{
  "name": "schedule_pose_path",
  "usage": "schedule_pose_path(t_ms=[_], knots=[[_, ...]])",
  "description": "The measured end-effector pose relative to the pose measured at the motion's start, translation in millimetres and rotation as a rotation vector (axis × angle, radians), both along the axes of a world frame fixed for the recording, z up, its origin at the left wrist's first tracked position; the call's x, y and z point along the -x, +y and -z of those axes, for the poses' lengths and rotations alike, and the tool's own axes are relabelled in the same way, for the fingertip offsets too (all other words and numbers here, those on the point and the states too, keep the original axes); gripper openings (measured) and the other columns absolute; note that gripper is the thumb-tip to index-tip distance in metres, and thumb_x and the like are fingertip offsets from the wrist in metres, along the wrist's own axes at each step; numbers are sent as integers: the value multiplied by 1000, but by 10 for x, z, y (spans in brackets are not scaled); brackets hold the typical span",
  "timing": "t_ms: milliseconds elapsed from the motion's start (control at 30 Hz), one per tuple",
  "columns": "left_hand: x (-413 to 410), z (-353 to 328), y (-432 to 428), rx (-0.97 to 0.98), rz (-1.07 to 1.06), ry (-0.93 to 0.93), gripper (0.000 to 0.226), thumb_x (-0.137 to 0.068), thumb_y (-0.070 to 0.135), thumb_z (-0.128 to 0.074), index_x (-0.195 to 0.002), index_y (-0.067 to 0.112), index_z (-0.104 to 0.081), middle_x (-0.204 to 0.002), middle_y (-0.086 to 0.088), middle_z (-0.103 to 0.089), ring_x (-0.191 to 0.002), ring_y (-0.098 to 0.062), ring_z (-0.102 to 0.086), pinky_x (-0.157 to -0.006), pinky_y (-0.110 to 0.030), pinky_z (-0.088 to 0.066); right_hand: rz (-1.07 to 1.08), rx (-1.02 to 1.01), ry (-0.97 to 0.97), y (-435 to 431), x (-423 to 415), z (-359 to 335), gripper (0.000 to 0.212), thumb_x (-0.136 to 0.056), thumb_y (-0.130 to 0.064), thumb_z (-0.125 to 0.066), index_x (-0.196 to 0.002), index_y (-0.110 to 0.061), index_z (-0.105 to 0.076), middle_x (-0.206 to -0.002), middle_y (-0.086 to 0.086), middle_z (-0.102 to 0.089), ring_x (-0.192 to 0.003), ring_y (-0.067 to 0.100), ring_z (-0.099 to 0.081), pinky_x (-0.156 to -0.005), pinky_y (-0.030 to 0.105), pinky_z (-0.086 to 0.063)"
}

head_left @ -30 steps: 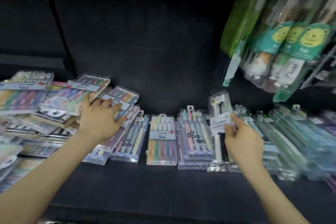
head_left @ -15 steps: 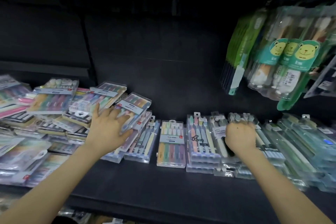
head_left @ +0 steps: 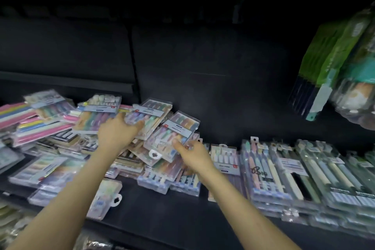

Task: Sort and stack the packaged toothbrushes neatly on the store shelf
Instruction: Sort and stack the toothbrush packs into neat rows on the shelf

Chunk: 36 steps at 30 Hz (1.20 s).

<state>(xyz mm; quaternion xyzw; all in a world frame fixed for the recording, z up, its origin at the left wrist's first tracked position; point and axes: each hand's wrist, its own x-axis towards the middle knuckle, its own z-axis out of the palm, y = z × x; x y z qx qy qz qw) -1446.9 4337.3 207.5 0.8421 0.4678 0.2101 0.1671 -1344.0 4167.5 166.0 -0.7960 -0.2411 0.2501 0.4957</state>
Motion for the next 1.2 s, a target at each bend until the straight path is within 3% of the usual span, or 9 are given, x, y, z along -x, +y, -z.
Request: schedule_pose_path(t_ms=[133,200,267,367,567,633,767,867,1200], knots=[[-54,-167,249,219,53,25,56,-75,61,-67,-94,10,-57,-95,-8,-60,-111,-33,-57,-86,-36,-42,131,-113,284,272,17,44,41,-77,-40,-77,-81,-8,-52,-60,9,-56,-44,20,-53,-51,29,-44],[-52,-222,342,408,108,-20,72,-72,53,-76,-116,-1,-58,-120,-17,-59,-118,-34,-53,-96,-40,-42,192,-171,384,289,18,42,34,-77,-26,-80,-78,-7,-52,-50,4,-52,-29,12,-45,-37,20,-37],[-65,-231,381,507,154,-45,73,-73,42,-80,-123,-5,-53,-128,-17,-54,-115,-31,-51,-98,-40,-40,211,-237,407,246,22,27,26,-79,-19,-78,-75,-7,-56,-51,0,-56,-34,9,-49,-37,20,-40],[-96,-172,398,480,144,-103,41,-74,29,-80,-92,3,-55,-107,-12,-53,-98,-28,-51,-94,-42,-42,187,-308,384,73,11,-27,9,-85,-10,-71,-82,-7,-64,-77,4,-71,-62,15,-67,-57,29,-57],[-121,-136,376,521,136,-196,49,-74,25,-82,-108,-3,-61,-119,-14,-62,-112,-31,-57,-101,-43,-44,93,-275,273,-667,-84,-231,7,-90,-4,-63,-93,-7,-68,-83,6,-75,-69,18,-72,-54,32,-58],[-127,-129,301,367,128,-128,37,-79,35,-76,-91,6,-58,-113,-15,-62,-111,-33,-57,-95,-40,-45,28,-237,288,-1009,-126,-275,10,-88,-4,-65,-96,-5,-70,-78,5,-75,-65,17,-71,-48,27,-53],[-135,-65,51,-46,97,280,96,-72,79,-54,-140,15,-35,-140,-22,-42,-128,-41,-41,-98,-47,-41,-86,-42,366,-1555,-165,-277,8,-86,-4,-65,-88,-4,-72,-82,13,-74,-65,20,-69,-51,26,-52],[-142,18,-102,-182,66,360,95,-69,79,-56,-139,18,-37,-143,-27,-35,-129,-43,-36,-103,-50,-33,-67,10,447,-1758,-97,-201,7,-84,-1,-63,-87,-1,-70,-84,13,-74,-68,20,-71,-51,26,-54],[513,-46,-802,44,383,-295,77,-62,68,-66,-132,38,-51,-133,-9,-47,-122,-22,-42,-99,-37,-36,-29,-68,605,-2057,457,-162,34,-57,-5,-72,-91,0,-70,-91,17,-73,-72,24,-70,-59,32,-58]])
